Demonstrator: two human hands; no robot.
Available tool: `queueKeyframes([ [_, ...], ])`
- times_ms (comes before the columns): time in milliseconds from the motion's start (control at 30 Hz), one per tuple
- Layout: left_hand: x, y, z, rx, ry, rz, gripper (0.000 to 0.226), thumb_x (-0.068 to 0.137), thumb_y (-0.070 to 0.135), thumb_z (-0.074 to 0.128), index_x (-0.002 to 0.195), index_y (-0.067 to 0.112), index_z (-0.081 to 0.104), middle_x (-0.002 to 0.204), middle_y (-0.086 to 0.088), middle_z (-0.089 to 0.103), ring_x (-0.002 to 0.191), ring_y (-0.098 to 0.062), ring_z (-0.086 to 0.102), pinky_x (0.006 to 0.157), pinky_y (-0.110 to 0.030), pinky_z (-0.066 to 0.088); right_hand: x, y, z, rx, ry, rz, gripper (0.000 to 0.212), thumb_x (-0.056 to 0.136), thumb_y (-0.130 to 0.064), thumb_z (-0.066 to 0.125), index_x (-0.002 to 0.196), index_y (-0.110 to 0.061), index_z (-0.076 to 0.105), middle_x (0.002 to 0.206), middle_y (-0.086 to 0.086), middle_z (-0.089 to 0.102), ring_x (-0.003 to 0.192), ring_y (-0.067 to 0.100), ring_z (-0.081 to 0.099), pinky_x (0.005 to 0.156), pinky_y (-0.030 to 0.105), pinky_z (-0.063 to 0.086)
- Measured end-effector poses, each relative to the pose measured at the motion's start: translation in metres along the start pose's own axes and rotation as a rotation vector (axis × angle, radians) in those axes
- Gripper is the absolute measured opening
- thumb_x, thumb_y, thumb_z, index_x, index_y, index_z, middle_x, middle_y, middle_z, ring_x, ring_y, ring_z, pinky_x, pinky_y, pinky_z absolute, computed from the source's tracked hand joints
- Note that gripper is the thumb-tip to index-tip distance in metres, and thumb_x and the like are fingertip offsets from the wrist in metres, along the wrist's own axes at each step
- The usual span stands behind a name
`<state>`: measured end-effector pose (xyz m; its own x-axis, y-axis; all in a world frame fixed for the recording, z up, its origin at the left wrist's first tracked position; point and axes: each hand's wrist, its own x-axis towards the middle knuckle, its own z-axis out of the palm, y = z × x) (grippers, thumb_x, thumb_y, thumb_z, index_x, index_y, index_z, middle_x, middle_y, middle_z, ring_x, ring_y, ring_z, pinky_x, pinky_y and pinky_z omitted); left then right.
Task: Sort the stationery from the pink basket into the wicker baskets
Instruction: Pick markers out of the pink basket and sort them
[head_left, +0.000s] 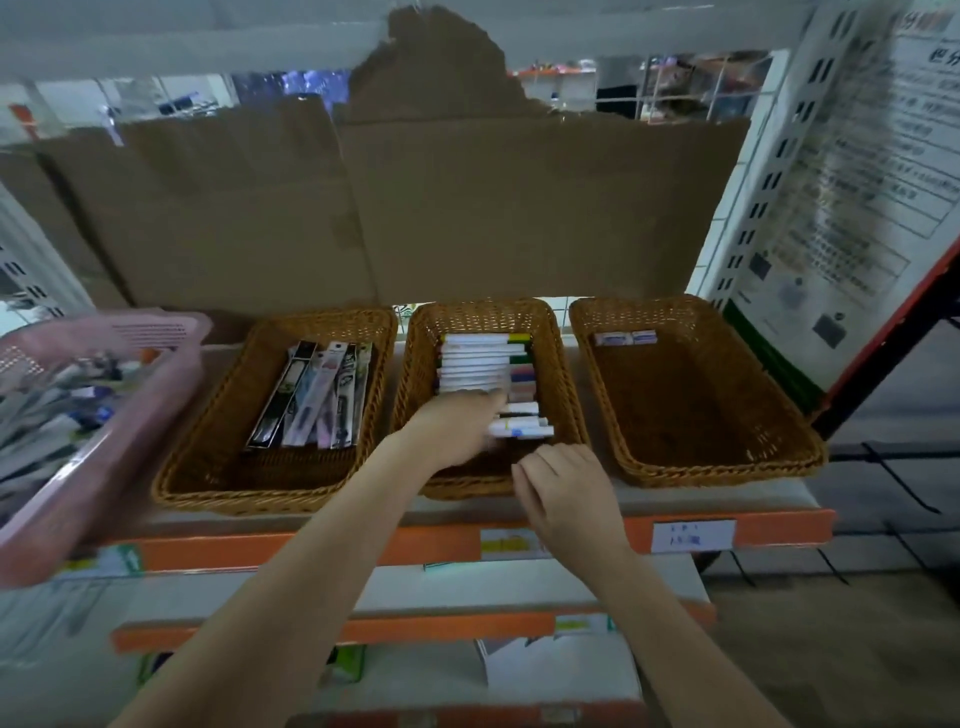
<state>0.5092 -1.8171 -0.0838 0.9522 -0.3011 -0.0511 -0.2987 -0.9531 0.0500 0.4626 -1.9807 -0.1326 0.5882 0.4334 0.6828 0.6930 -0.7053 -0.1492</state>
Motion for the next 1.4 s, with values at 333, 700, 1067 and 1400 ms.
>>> queueKeyframes([
  [333,0.008,-0.007,0.008,-0.03,-0.276,0.016,0.062,0.091,0.032,0.057,0.14,0.01,0.024,0.142,-0.012,0.029,0.128,-0.03,0.03,0.1,-0.041,0.033,-0.001,-0.001,0.003,0.005,0.065,0.014,0.031,0.092,-0.018,0.044,0.068,-0.009,0.061,0.064,0.004,0.055,0.06,0.021,0.053,0.065,0.026,0.034],
  [700,-0.003,-0.012,-0.008,-0.216,-0.265,0.058,0.053,0.086,0.018,0.062,0.136,0.019,0.041,0.134,-0.005,0.044,0.115,-0.02,0.045,0.087,-0.028,0.042,-0.001,-0.004,0.002,-0.009,0.06,0.029,0.029,0.09,-0.017,0.045,0.068,-0.009,0.063,0.064,0.004,0.056,0.06,0.019,0.054,0.066,0.026,0.036],
  [1067,-0.019,-0.009,-0.005,-0.051,-0.074,0.094,0.031,0.093,0.021,0.053,0.124,0.02,0.054,0.123,-0.003,0.054,0.109,-0.021,0.051,0.084,-0.036,0.049,0.0,-0.007,0.0,-0.003,0.029,0.058,0.029,0.09,-0.016,0.045,0.069,-0.007,0.063,0.066,0.004,0.058,0.062,0.02,0.055,0.068,0.027,0.039],
  [1400,-0.05,-0.025,-0.006,0.018,0.333,0.039,0.023,0.097,0.03,0.043,0.103,0.019,0.062,0.099,0.003,0.064,0.093,-0.017,0.057,0.069,-0.03,0.051,0.017,-0.011,-0.023,0.041,-0.23,0.102,0.032,0.091,-0.013,0.049,0.061,-0.006,0.055,0.057,0.005,0.05,0.053,0.022,0.049,0.051,0.034,0.04],
])
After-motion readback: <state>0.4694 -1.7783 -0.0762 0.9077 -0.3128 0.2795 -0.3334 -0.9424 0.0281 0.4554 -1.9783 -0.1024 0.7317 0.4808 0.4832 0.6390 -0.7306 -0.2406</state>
